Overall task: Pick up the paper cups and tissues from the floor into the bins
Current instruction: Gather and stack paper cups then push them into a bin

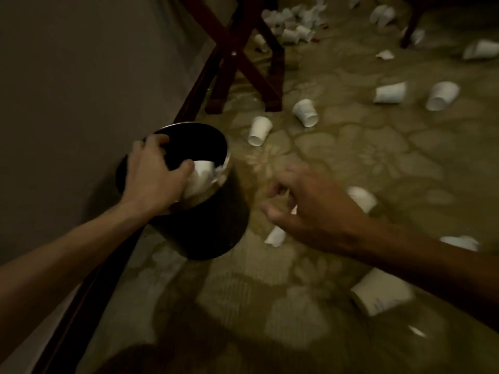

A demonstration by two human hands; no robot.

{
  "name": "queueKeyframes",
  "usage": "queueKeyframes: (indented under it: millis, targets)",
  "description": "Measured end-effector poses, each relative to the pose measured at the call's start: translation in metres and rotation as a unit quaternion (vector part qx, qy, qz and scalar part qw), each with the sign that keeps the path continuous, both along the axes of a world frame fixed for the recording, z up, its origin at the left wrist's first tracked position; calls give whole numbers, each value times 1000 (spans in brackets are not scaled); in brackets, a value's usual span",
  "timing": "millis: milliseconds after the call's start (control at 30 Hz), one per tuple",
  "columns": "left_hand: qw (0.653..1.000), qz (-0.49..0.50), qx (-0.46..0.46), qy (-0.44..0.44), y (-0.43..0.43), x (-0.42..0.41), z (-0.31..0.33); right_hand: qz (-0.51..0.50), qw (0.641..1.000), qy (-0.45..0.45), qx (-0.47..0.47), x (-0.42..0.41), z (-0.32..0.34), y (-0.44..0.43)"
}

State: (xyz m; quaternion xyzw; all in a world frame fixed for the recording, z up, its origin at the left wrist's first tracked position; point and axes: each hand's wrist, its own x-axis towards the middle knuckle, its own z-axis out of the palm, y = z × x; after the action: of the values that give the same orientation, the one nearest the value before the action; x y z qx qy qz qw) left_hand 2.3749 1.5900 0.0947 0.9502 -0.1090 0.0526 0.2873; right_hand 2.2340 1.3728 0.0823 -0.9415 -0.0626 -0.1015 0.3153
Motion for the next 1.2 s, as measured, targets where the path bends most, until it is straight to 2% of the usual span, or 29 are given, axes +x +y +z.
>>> queueKeyframes:
  millis: [33, 133, 233, 333, 433, 500, 567, 633, 700, 867, 1000, 1200]
  targets:
    - [999, -37, -9, -19, -16, -16, 8, -6, 1000, 16, -4, -21, 7, -15]
    - [982, -187, 19, 23, -88, -79, 26, -59, 995, 58, -51, -93, 24, -64]
    - [933, -352, 58, 44, -174, -162, 26, -123, 983, 108, -85, -180, 32, -109]
    - [860, -499, 103, 15, -250, -258, 16, -173, 957, 182, -144, -281, 32, -147]
    - [780, -607, 150, 20, -312, -347, -1, -247, 927, 237, -156, -387, 24, -180]
    - [724, -663, 186, 46, -341, -400, -18, -306, 900, 281, -131, -462, 12, -199]
    - [668, -705, 231, 61, -364, -448, -40, -358, 878, 310, -62, -533, -5, -213]
    - [640, -718, 248, 121, -382, -497, -69, -407, 846, 344, -5, -595, -23, -218]
    - [625, -707, 247, 218, -396, -555, -102, -450, 815, 364, 25, -649, -46, -214]
    - [582, -674, 212, 404, -423, -699, -174, -568, 748, 343, 26, -755, -100, -214]
    - [604, -594, 188, 496, -454, -756, -195, -628, 696, 348, 0, -802, -124, -236]
    - [624, -482, 152, 596, -496, -799, -216, -605, 689, 394, 62, -833, -156, -281]
